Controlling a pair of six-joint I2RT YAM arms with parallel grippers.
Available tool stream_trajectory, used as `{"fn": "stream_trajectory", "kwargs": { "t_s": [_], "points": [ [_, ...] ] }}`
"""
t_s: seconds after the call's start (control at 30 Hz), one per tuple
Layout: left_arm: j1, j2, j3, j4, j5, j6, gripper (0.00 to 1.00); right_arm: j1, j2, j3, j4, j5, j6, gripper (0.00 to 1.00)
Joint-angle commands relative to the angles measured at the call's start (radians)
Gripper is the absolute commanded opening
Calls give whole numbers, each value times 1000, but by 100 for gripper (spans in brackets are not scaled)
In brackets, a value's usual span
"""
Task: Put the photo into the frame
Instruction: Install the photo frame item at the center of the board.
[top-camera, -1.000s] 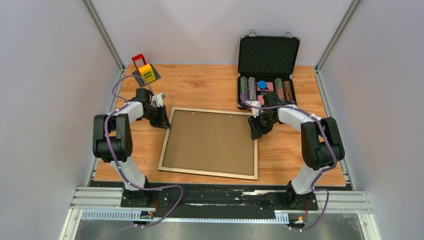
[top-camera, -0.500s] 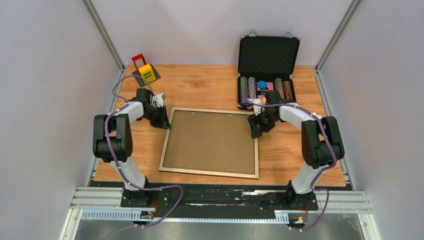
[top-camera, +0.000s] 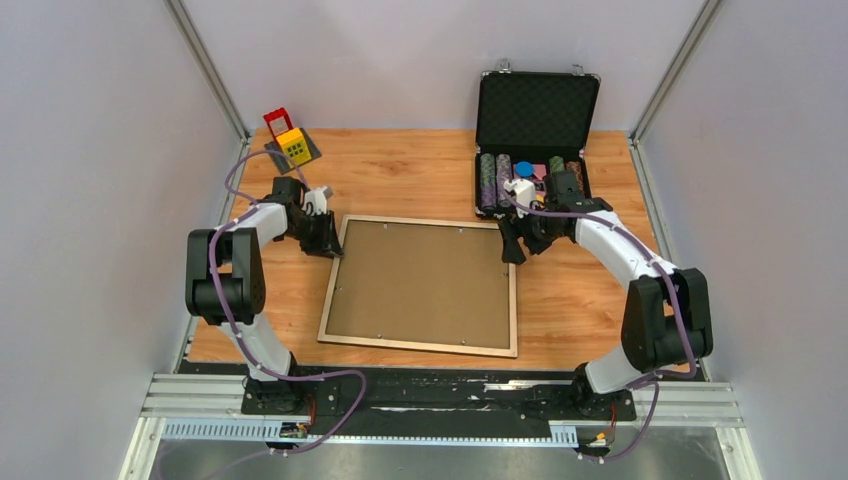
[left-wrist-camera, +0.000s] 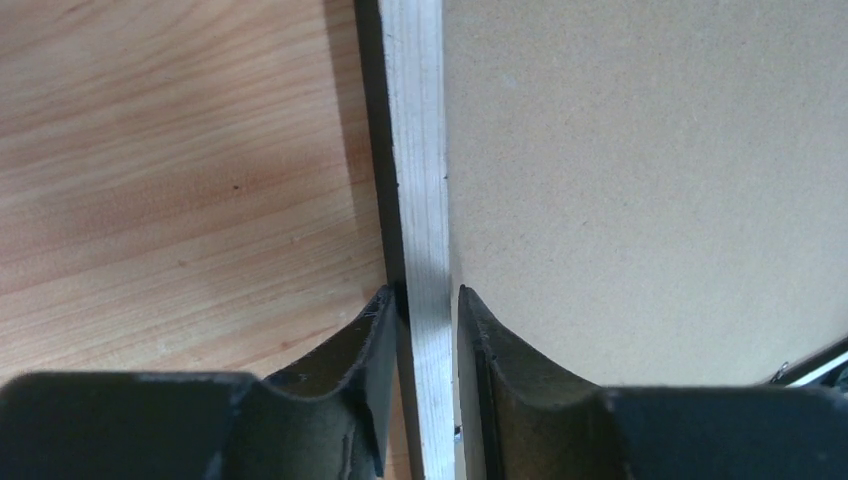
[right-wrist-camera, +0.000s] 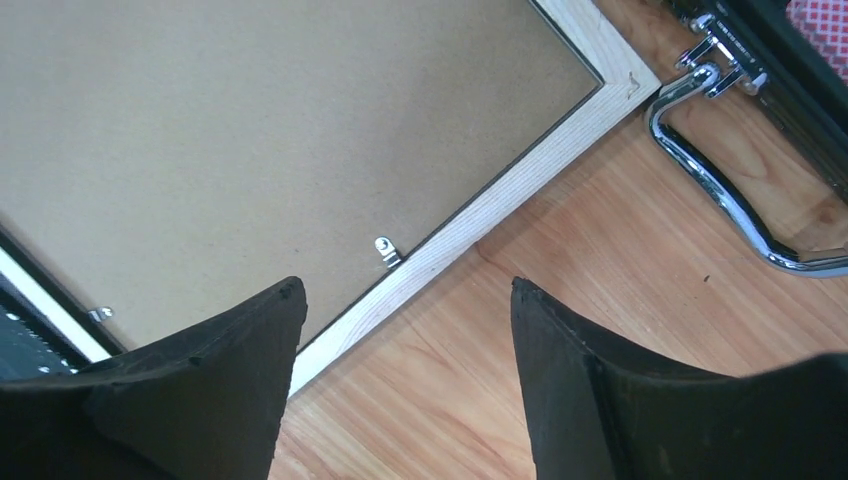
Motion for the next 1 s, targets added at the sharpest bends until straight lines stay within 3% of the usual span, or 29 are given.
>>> {"fn": "stream_trajectory", "kwargs": {
  "t_s": [0.0, 0.17, 0.33, 0.67, 0.97],
  "points": [
    [-29, -52, 17, -17, 86, 8, 41, 0, -86, -1, 0, -55, 28, 75],
    [-29, -100, 19, -13, 58, 8, 69, 30, -135, -14, 0, -83, 41, 81],
    [-29, -171, 22, -5, 27, 19, 85, 115, -177, -37, 1, -82, 34, 82],
    [-29, -282, 35, 12, -31, 48, 93, 310, -219, -84, 20, -42, -16, 81],
    [-29, -306, 60, 13, -143, 143, 96, 648, -206, -143, 61, 94, -35, 80]
  ]
}}
